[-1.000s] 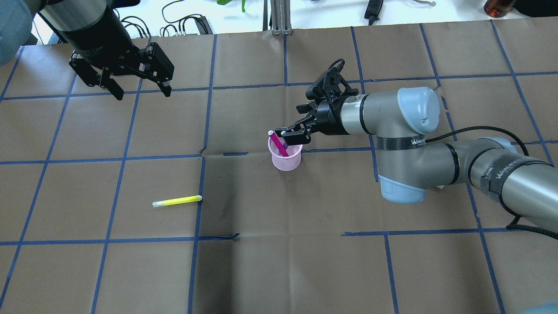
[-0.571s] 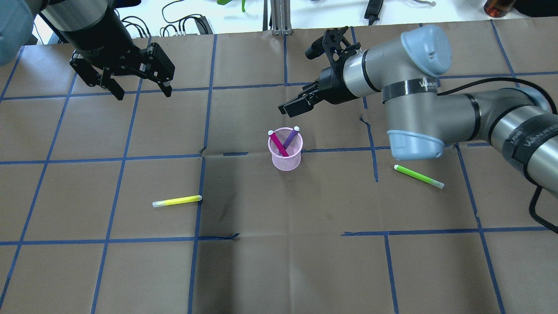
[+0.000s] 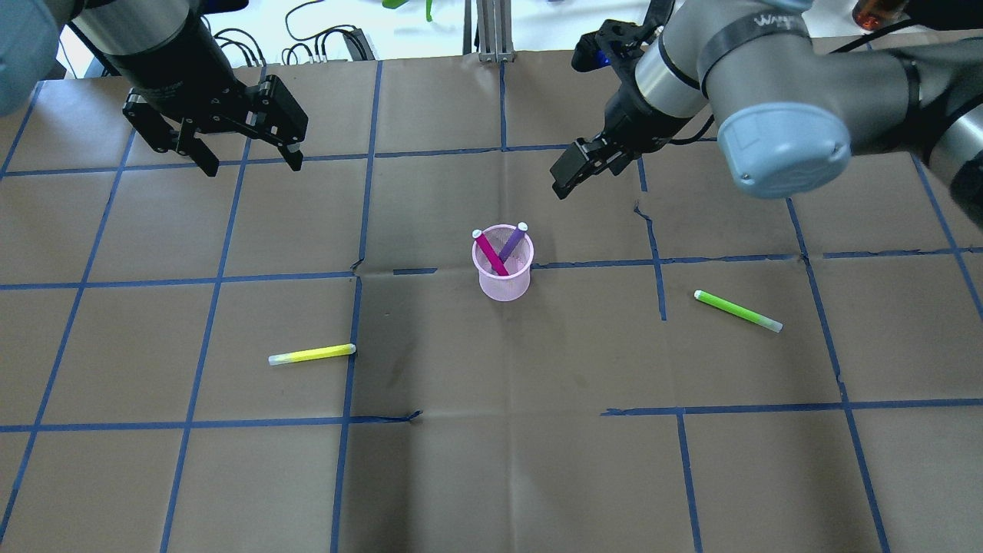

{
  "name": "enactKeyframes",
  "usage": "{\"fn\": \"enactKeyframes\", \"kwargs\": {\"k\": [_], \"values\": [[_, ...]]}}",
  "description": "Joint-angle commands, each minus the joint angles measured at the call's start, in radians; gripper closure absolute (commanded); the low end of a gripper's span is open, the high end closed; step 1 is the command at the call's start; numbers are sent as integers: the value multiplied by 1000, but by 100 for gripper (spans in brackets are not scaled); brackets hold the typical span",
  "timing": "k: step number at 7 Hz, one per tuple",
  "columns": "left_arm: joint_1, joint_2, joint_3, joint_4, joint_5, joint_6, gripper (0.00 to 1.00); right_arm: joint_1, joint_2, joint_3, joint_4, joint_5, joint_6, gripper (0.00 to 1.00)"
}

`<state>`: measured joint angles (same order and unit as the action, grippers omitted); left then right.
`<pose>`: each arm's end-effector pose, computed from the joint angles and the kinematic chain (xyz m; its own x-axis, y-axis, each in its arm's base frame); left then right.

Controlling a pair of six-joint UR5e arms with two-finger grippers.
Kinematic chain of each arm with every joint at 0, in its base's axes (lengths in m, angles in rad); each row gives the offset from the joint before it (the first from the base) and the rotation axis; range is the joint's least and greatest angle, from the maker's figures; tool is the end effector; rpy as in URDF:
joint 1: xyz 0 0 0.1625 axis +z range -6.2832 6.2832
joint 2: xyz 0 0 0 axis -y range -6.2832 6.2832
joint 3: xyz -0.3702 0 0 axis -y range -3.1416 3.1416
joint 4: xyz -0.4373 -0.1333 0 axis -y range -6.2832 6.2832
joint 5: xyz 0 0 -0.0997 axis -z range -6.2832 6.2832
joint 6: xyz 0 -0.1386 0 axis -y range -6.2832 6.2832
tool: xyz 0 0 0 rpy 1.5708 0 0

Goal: Insert purple and pink pens into pink cup

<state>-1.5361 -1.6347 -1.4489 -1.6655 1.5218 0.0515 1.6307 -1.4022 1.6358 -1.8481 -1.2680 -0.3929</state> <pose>-0.1208 -0.5593 0.4153 -0.9986 0.0150 0.0508 0.0168 0.9993 0.0341 0.2098 -0.5814 0.2984 -0.8566 -0.4466 -0.2585 -0.4197 0.8944 -0.1544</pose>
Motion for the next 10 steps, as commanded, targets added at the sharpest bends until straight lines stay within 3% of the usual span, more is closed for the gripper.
{"fn": "enactKeyframes", "kwargs": {"k": [1, 5, 6, 7, 10], "values": [[1, -1, -1, 0, 1, 1, 2, -63, -3, -106, 232, -89, 275, 0], [7, -2, 1, 6, -2, -1, 2, -105, -72, -235, 521, -217, 552, 0], [7, -4, 1, 6, -2, -1, 2, -74, -75, -252, 532, -225, 607, 0], [8, -5, 1, 6, -2, -1, 2, -45, -83, -255, 526, -320, 620, 0], [7, -8, 7, 6, 4, 1, 2, -37, -81, -295, 512, -332, 617, 0]]}}
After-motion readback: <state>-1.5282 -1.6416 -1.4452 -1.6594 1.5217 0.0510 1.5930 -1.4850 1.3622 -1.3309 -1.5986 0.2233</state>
